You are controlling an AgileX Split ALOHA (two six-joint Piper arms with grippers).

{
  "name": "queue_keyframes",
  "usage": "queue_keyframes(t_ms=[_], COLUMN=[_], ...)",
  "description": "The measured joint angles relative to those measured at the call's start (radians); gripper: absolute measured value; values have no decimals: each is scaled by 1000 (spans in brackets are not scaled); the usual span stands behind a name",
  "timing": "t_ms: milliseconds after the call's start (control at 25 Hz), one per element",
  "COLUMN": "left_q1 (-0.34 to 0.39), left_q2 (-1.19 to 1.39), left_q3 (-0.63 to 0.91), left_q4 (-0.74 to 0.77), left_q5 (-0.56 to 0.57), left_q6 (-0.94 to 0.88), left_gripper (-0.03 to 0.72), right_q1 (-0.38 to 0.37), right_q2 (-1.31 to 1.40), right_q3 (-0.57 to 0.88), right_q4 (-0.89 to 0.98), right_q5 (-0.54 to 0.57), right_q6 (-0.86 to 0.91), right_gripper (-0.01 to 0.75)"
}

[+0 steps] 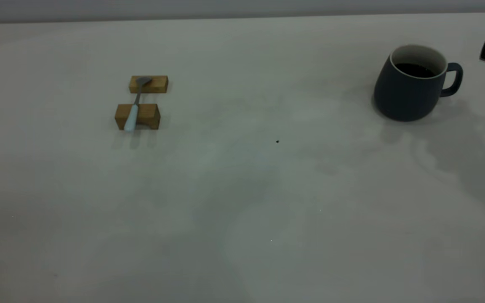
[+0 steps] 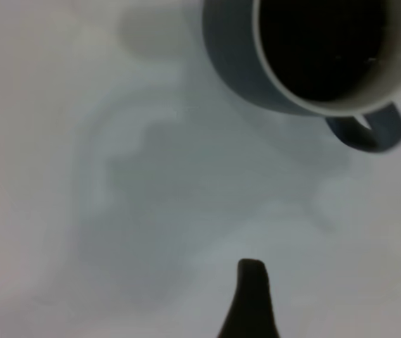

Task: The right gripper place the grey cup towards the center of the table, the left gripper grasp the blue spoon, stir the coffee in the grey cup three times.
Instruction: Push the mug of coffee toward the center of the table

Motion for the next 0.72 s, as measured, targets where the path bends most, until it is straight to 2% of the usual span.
queue_keyframes(t_ms=[480, 720], left_q1=[0, 0], left_q2=[0, 0], left_q3=[0, 0], left_q4=[0, 0], left_q5=[0, 0], left_q6=[1, 1], left_gripper=[519, 519], right_q1=[0, 0], right_q2=[215, 292], right_q3=[-157, -211], right_q4=[-194, -270], right_q5=[1, -42], right_q6=[-68, -90], right_gripper=[679, 676])
